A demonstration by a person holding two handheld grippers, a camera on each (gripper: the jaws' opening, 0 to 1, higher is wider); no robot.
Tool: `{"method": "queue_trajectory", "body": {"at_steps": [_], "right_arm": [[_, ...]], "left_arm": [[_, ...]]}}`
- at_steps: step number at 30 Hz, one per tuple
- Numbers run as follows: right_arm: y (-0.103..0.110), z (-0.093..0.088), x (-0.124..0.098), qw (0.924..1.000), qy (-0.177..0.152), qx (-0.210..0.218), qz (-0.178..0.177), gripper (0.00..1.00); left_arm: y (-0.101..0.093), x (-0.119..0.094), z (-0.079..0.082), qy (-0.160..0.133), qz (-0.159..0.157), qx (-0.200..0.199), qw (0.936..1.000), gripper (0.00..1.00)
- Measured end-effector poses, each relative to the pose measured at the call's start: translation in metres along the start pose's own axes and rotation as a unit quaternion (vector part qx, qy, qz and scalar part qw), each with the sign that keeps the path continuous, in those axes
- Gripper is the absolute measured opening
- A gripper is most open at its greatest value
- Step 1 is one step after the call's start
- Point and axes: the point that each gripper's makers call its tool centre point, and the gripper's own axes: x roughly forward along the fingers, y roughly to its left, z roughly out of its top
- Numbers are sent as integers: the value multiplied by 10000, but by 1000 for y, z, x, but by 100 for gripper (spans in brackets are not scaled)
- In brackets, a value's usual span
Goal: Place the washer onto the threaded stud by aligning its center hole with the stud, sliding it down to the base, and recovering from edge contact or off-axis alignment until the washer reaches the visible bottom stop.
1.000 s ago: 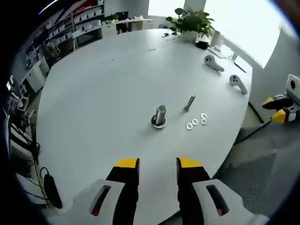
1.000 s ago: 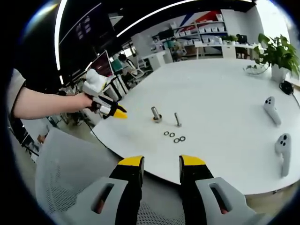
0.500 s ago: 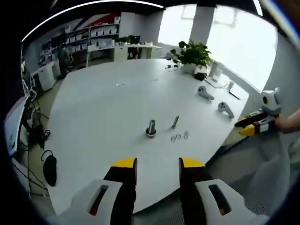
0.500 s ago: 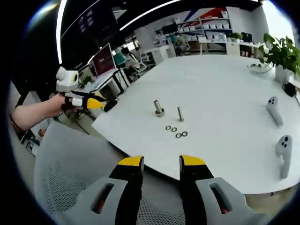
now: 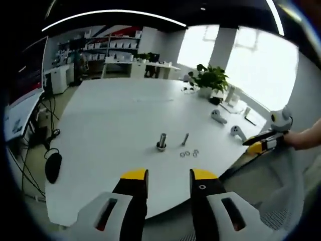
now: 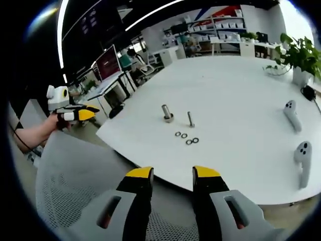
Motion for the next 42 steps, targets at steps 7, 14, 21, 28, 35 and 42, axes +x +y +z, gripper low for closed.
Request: {"method": "queue_trajectory", "body": {"at_steps": [7,14,21,28,35,42], "right_arm": [[-1,-2,-1,10000,34,45,-22,34],[-6,-1,-1,9998,2,170,-143,34],[-8,0,-1,9995,-21,220,-230,34],[-12,3,-2,9990,-119,321,-288,33],[-15,2,-1,9988,-89,352,-331,33],[-16,-1,-2,9984,-40,399,-401,33]], "left_arm": [[-20,3,-2,-87,-448,-243,9987,30],[-18,2,-2,-144,-466,35,9988,27],[-13,1,-2,-195,-407,-34,9990,28],[-14,3,-5,-100,-475,5,9988,26],[-22,5,-8,5,-687,58,9976,25],[-23,5,-7,-35,-766,-18,9971,24]]}}
